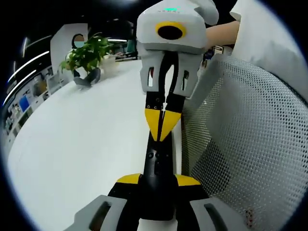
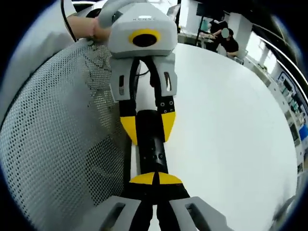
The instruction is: Press the specified remote control buttons in sequence, fully releasing each button before pressing the next.
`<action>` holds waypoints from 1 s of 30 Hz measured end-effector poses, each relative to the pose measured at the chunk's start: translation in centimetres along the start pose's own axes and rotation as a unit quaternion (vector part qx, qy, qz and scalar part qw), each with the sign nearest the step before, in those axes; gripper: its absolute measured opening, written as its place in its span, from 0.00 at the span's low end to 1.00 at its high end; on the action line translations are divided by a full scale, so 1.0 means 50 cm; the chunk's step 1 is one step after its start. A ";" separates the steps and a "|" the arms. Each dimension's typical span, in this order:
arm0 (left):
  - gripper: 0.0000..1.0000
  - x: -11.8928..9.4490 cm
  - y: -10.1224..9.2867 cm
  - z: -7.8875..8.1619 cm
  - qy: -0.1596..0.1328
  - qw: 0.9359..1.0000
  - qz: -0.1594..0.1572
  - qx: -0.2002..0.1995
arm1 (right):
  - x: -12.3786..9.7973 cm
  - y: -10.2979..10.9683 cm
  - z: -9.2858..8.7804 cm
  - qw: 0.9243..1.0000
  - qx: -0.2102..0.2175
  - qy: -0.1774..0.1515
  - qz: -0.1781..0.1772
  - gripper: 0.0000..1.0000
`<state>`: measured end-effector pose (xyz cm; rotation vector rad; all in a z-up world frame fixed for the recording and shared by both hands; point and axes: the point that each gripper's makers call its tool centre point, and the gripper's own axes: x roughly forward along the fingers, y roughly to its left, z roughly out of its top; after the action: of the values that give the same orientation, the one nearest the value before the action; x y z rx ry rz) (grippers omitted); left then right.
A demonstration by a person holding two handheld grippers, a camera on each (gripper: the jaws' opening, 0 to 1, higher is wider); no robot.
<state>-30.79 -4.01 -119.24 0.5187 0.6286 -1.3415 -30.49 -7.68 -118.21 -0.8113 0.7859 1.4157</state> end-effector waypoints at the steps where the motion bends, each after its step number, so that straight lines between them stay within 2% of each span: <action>1: 0.25 0.000 0.000 0.000 0.000 1.000 0.000 0.000 | -0.001 0.001 -0.001 1.000 0.004 0.000 -0.002 0.00; 4: 0.25 0.000 0.000 0.000 -0.002 1.000 -0.001 0.000 | -0.006 0.004 -0.009 1.000 -0.006 0.006 -0.007 0.00; 8: 0.25 0.000 0.000 0.000 -0.003 1.000 -0.002 0.001 | -0.011 0.000 -0.016 1.000 0.009 0.009 -0.010 0.00; 16: 0.25 0.000 0.001 0.001 -0.004 1.000 -0.003 0.002 | -0.005 0.000 -0.012 0.999 0.003 0.016 -0.029 0.00; 20: 0.25 0.000 0.001 0.000 -0.006 1.000 -0.004 0.002 | -0.007 -0.002 -0.012 0.999 0.028 -0.009 -0.035 0.00; 24: 0.25 0.000 0.001 0.000 -0.005 1.000 -0.003 0.001 | -0.009 -0.003 -0.010 0.996 0.058 -0.053 -0.038 0.00; 30: 0.25 0.000 0.001 0.001 -0.006 1.000 -0.003 0.000 | -0.006 -0.002 -0.003 0.997 0.040 -0.057 -0.030 0.00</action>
<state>-30.74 -4.03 -119.23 0.5099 0.6206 -1.3497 -30.41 -7.97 -118.05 -0.6805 0.7200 1.3557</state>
